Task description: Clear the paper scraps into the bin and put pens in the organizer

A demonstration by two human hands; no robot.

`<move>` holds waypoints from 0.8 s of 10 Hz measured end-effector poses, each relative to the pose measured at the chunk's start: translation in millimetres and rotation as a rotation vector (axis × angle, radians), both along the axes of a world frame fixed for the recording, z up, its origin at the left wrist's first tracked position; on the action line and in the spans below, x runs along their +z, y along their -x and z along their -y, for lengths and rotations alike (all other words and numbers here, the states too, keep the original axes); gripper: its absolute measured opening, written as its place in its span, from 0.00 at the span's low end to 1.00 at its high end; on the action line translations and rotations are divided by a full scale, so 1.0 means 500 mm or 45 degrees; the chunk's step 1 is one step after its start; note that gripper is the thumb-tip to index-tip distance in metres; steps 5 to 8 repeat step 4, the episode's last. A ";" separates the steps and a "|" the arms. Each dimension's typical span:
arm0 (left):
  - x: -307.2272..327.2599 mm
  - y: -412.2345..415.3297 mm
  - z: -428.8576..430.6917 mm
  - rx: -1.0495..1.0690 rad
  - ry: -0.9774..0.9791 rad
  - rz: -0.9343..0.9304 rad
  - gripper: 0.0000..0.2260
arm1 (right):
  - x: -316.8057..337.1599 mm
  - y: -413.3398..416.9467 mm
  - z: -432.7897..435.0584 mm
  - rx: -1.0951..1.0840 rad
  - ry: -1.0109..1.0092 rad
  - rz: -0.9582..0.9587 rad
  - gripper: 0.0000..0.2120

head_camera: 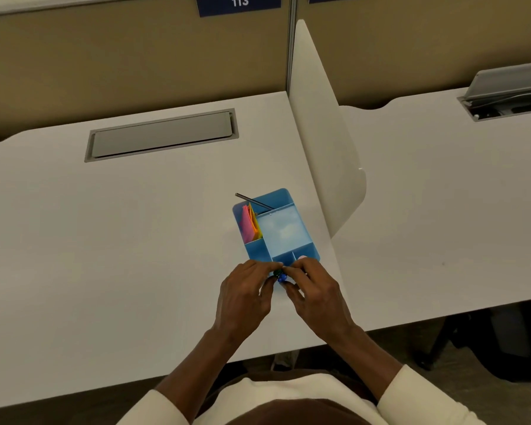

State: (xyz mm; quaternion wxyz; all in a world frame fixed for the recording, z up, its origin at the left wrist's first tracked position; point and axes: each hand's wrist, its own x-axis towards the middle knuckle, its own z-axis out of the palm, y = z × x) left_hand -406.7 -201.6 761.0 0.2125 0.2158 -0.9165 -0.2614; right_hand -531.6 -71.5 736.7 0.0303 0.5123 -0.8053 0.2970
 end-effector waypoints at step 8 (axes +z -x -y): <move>0.028 -0.006 -0.016 0.147 -0.131 0.051 0.15 | 0.022 -0.017 -0.019 -0.092 -0.155 0.349 0.22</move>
